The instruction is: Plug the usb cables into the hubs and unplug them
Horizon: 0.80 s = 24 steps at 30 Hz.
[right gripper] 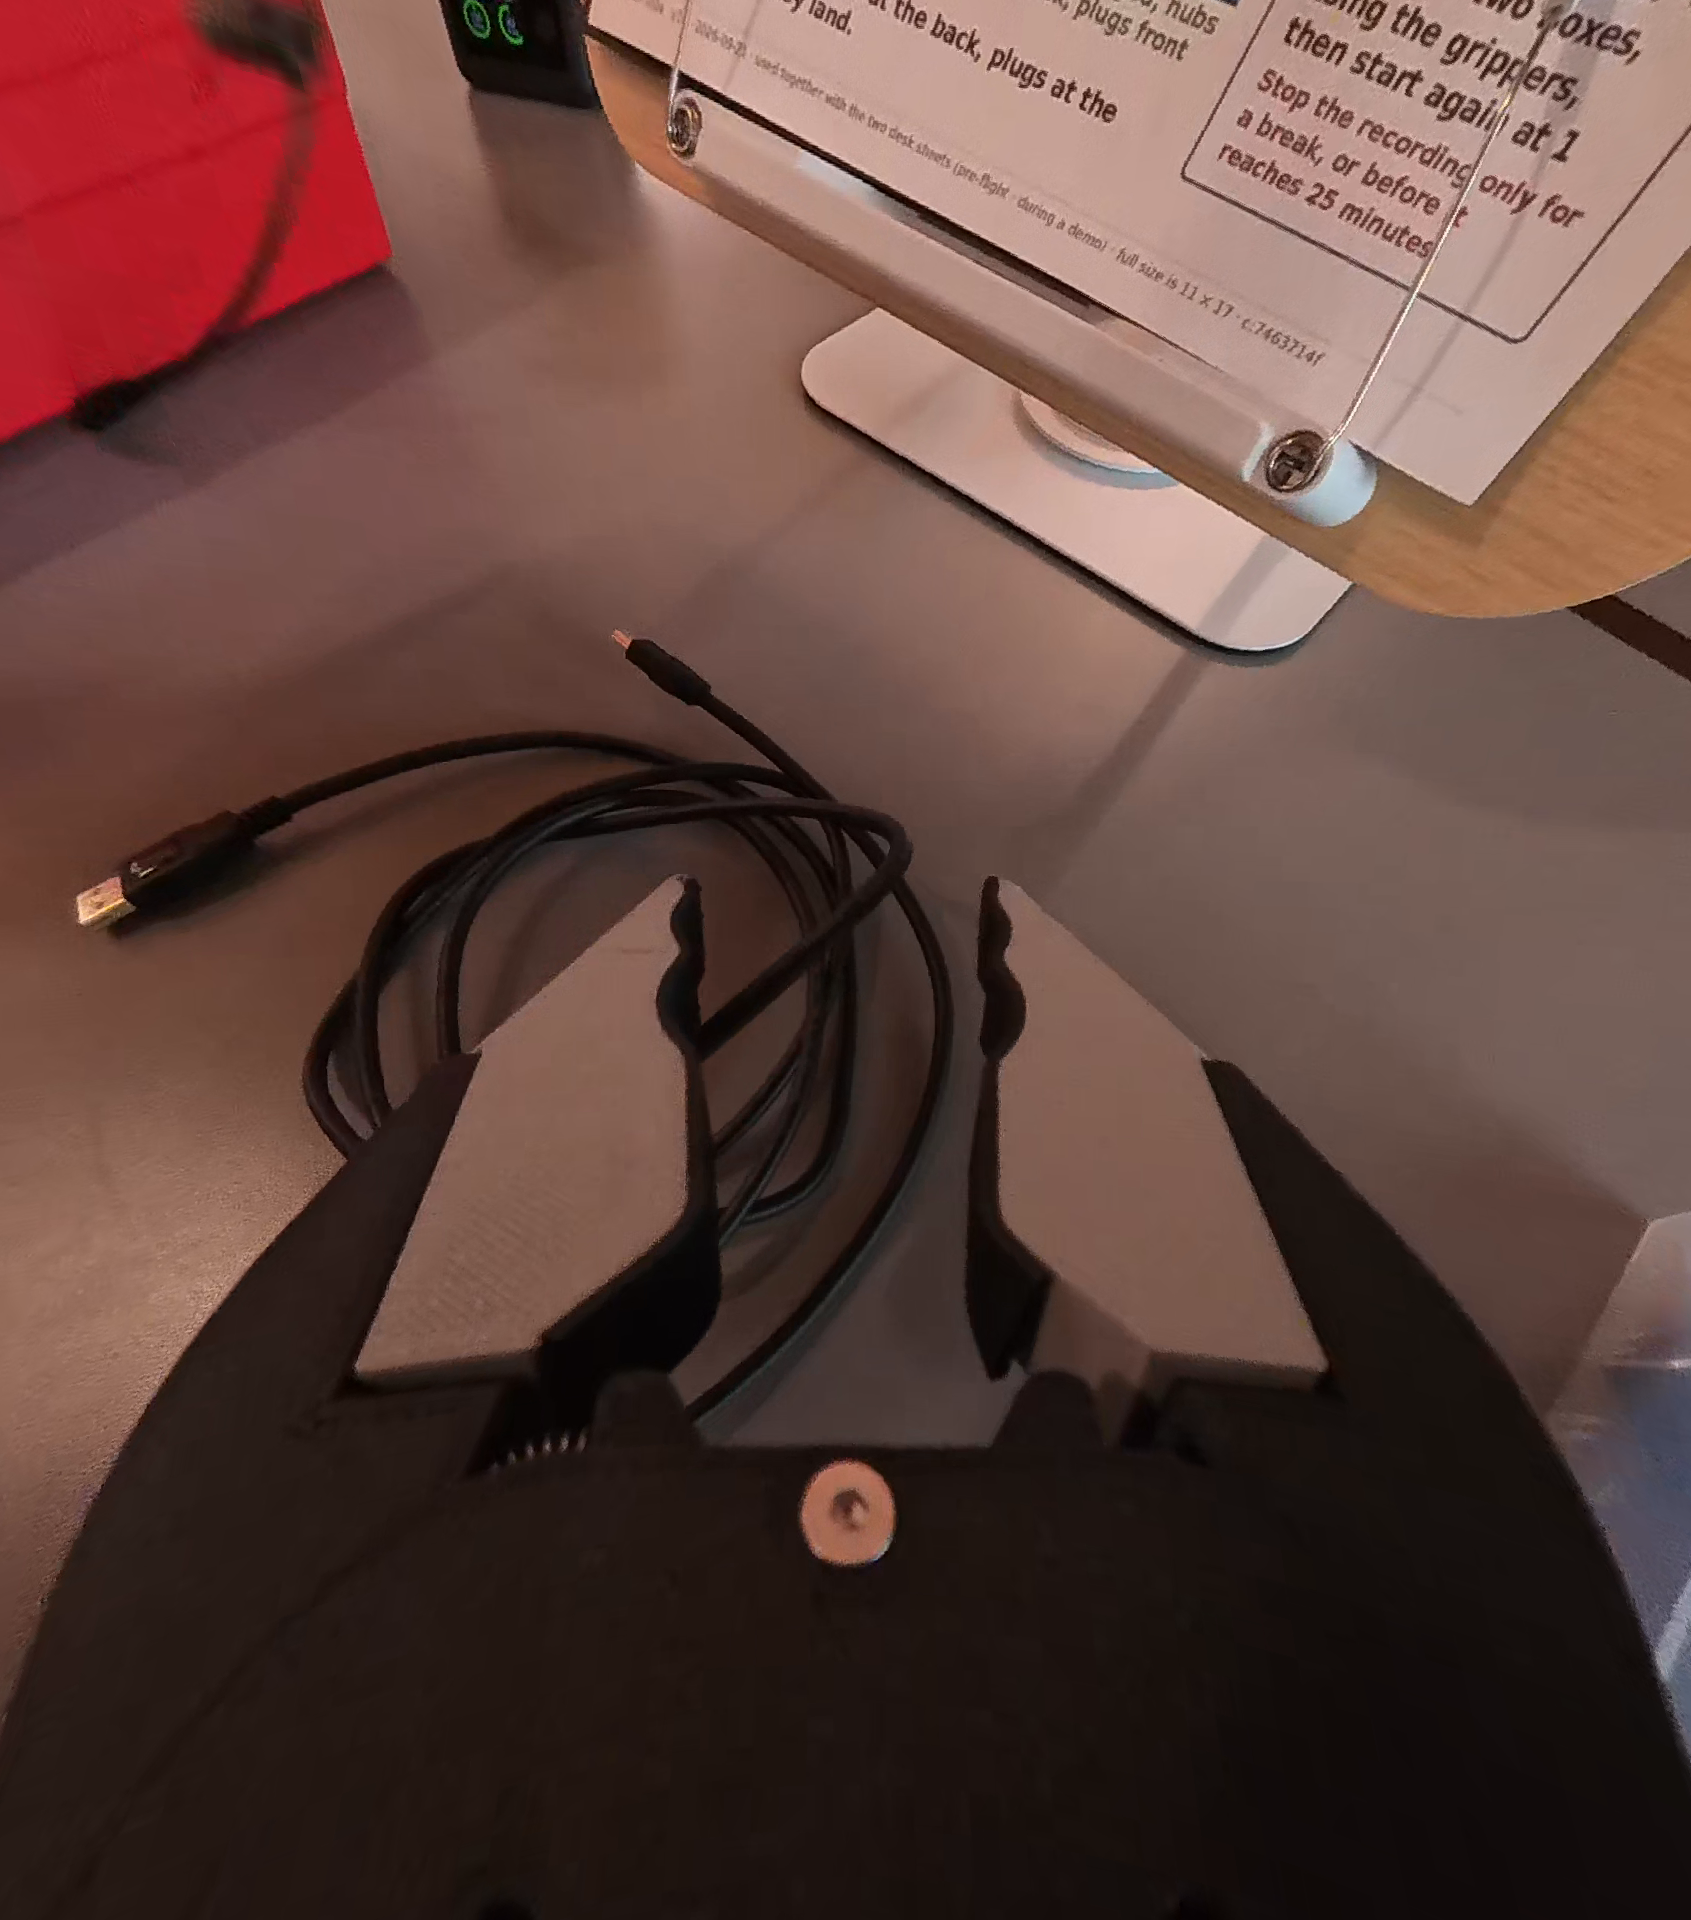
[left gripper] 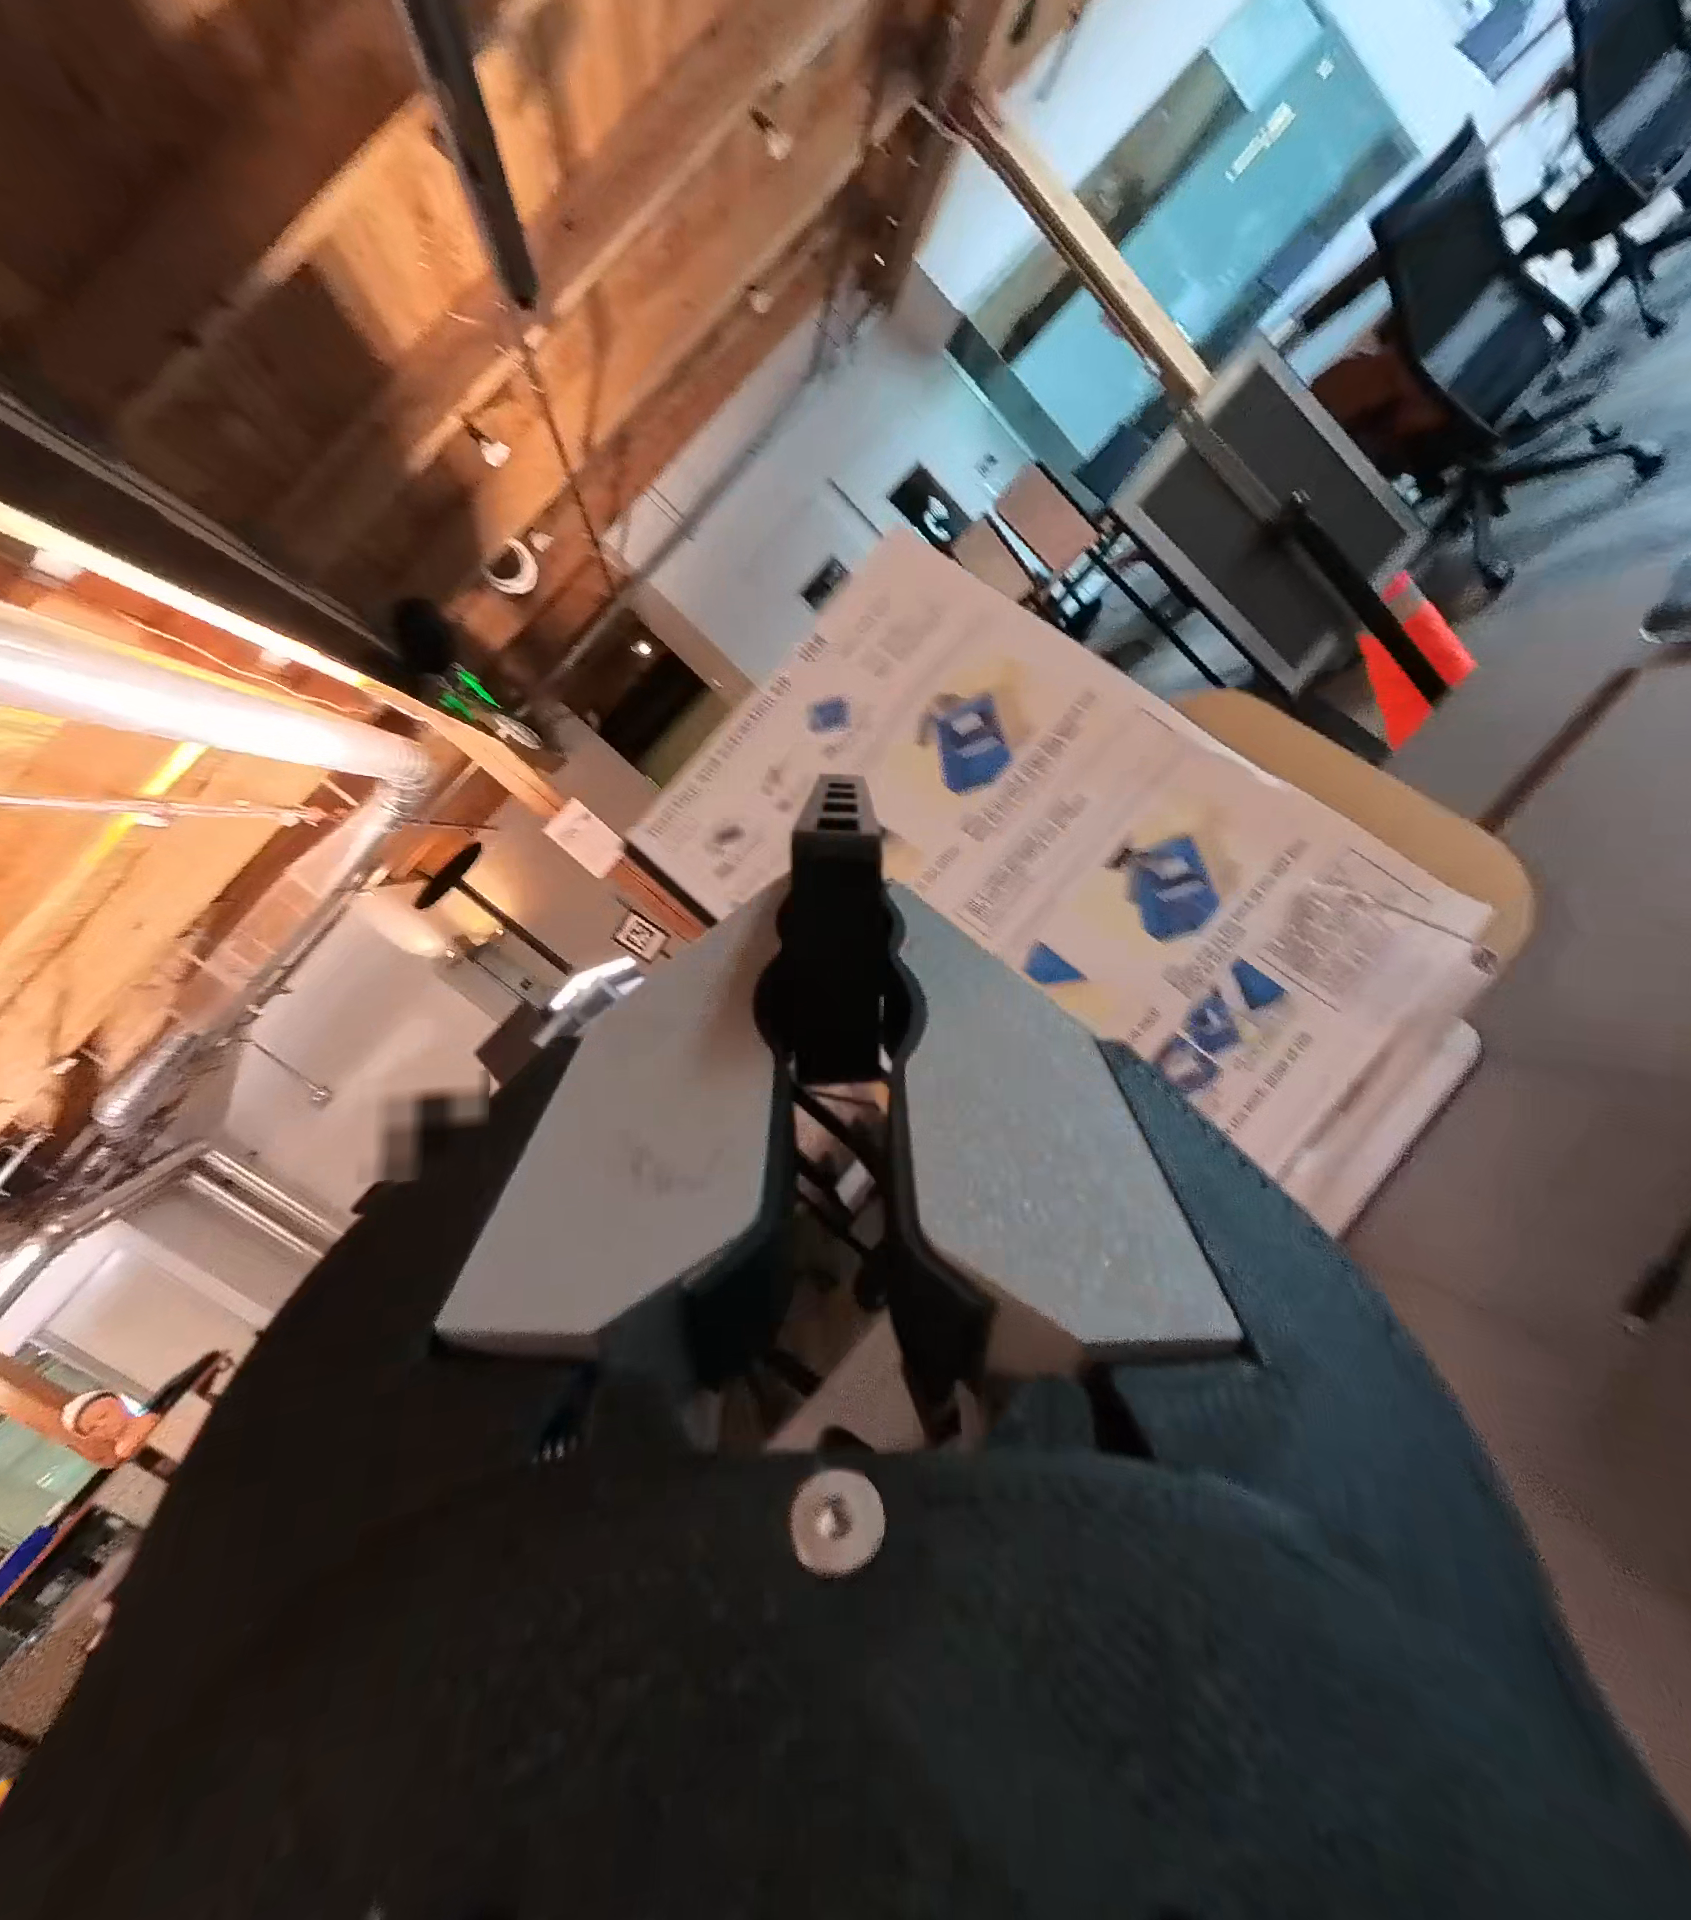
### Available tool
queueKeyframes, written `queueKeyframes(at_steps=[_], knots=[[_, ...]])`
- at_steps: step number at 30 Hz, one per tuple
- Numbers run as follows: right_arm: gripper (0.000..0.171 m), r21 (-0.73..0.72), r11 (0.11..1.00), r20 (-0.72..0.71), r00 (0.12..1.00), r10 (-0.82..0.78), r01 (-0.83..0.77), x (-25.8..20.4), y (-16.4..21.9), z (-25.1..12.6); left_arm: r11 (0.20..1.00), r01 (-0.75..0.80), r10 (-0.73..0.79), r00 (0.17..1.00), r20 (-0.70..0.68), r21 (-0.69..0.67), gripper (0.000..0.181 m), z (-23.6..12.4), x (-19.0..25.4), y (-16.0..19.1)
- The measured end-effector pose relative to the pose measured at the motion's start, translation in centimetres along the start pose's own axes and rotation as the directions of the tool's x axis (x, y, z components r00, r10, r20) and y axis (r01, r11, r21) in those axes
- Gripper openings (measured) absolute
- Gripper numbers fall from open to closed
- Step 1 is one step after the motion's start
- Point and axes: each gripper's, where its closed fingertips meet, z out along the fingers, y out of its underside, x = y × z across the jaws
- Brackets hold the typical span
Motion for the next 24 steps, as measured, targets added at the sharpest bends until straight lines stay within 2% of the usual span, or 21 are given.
queueKeyframes(at_steps=[4,8,11,13,16,19,24], knots=[[0.049,0.019,0.999,-0.018,1.000,0.026,-0.025,0.8,-0.2,-0.4,0.999,0.029,-0.031,0.998,-0.063,-0.038,0.009,2.2,5.8,4.0],[0.048,0.077,0.994,-0.044,0.996,0.083,-0.079,2.0,-0.9,-1.4,0.993,0.108,-0.108,0.994,-0.014,-0.039,0.009,3.6,9.0,7.7],[0.048,0.156,0.984,-0.049,0.994,0.100,-0.091,2.3,-2.2,-2.4,0.984,0.180,-0.180,0.983,-0.027,-0.019,0.009,4.2,11.8,10.2],[0.048,0.187,0.979,-0.051,0.995,0.088,-0.077,2.2,-2.8,-2.8,0.976,0.219,-0.220,0.971,-0.090,-0.016,0.011,4.5,14.5,11.8],[0.048,0.214,0.976,-0.002,0.999,0.047,-0.045,1.0,-3.4,-2.9,0.965,0.255,-0.229,0.930,-0.287,0.056,0.009,3.9,19.6,13.1],[0.048,0.226,0.974,0.078,0.996,-0.031,0.013,-1.5,-4.0,-2.7,0.973,0.218,-0.163,0.877,-0.451,0.073,0.009,2.9,23.8,14.6],[0.044,0.238,0.961,0.177,0.967,-0.183,0.138,-6.1,-4.3,-1.9,0.979,0.168,-0.080,0.840,-0.536,0.118,0.009,1.8,25.3,13.9]])
